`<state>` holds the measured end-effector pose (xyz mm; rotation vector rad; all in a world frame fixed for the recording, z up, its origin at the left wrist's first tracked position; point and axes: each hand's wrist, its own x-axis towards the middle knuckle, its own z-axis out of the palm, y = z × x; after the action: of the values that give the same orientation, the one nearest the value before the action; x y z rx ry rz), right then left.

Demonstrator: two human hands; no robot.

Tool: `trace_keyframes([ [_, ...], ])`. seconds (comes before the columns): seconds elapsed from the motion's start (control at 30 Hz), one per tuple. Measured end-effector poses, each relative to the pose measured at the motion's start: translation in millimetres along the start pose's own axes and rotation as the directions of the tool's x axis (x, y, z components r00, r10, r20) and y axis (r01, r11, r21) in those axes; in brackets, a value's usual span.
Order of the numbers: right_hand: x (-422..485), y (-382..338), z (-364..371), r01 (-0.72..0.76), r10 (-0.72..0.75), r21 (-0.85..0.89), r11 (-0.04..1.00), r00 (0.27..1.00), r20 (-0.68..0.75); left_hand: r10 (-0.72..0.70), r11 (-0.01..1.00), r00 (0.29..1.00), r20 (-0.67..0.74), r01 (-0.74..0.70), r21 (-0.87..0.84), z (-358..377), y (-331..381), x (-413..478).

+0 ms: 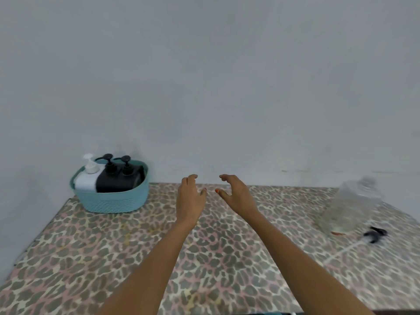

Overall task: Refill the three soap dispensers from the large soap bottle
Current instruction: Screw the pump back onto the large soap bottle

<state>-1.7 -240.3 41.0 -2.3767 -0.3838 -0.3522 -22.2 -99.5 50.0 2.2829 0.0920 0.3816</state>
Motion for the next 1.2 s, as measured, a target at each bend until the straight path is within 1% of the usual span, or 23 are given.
trace_keyframes([
  [0.13,-37.3,39.7,-41.4,-0.123,0.120,-0.012,0.992,0.984,-0.129,0.062,0.998,0.994,0.090,-0.059,-0.036,39.2,38.4,-15.6],
  [0.23,-64.3,65.2,-68.6,-0.205,0.196,-0.015,0.979,0.952,-0.235,0.095,0.992,0.983,0.160,-0.081,-0.095,68.0,67.3,-28.8],
  [0.3,-81.7,81.4,-86.5,-0.252,0.236,-0.007,0.968,0.916,-0.325,0.115,0.988,0.972,0.203,-0.092,-0.121,87.3,86.3,-37.6],
  [0.43,-115.4,114.3,-123.9,-0.326,0.277,-0.005,0.945,0.811,-0.516,0.156,0.978,0.944,0.292,-0.107,-0.179,128.7,122.8,-55.5],
  [0.53,-133.4,137.8,-148.2,-0.401,0.323,0.018,0.916,0.710,-0.626,0.167,0.973,0.912,0.375,-0.090,-0.214,160.5,146.0,-64.7],
  [0.63,-142.6,160.7,-167.9,-0.472,0.420,0.119,0.873,0.606,-0.676,0.179,0.967,0.875,0.449,-0.074,-0.242,186.5,167.2,-68.9],
  [0.7,-143.2,174.8,-178.4,-0.463,0.463,0.199,0.864,0.576,-0.674,0.170,0.963,0.860,0.481,-0.042,-0.266,200.6,180.7,-68.3],
  [0.77,-140.7,186.4,-185.7,-0.434,0.501,0.275,0.858,0.584,-0.639,0.144,0.958,0.844,0.517,0.011,-0.285,212.1,192.0,-66.0],
  [0.9,-133.0,205.4,-194.3,-0.425,0.577,0.392,0.816,0.642,-0.505,0.106,0.930,0.805,0.584,0.127,-0.344,228.5,208.7,-61.7],
  [1.0,-128.1,211.2,-198.2,-0.395,0.599,0.493,0.775,0.708,-0.374,0.152,0.905,0.782,0.605,0.135,-0.403,233.2,218.6,-60.6],
  [1.07,-125.9,210.6,-199.9,-0.400,0.603,0.521,0.754,0.736,-0.309,0.159,0.894,0.779,0.607,0.148,-0.423,234.1,222.2,-60.8],
  [1.13,-123.8,206.8,-201.4,-0.398,0.597,0.514,0.760,0.740,-0.310,0.139,0.890,0.797,0.588,0.160,-0.427,232.0,221.3,-60.1],
  [1.2,-121.3,196.9,-201.1,-0.379,0.581,0.504,0.776,0.741,-0.337,0.140,0.897,0.818,0.559,0.134,-0.421,225.4,216.0,-57.8],
])
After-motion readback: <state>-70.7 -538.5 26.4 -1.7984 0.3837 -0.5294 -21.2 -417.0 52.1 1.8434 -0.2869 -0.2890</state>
